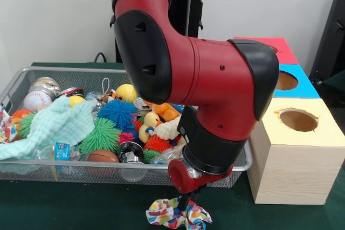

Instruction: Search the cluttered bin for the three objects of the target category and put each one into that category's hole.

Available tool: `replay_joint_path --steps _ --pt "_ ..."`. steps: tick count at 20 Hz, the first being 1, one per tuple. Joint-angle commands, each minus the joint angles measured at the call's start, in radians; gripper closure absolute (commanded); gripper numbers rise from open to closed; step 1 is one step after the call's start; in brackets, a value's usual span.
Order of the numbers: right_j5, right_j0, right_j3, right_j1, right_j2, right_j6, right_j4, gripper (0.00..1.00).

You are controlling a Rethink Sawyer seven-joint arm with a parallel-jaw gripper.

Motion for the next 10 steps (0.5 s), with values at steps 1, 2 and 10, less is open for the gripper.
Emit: replay_joint_path --steps 1,2,10 --pt "0.023 0.0 0.028 0.05 0.005 -0.195 -0.041 1.0" --pt "0.018 -0.002 0.032 0.047 0.008 -0.198 -0.038 1.0" --pt "-0.029 -0.063 0.279 -0.17 0.055 -0.215 0.073 1.0"
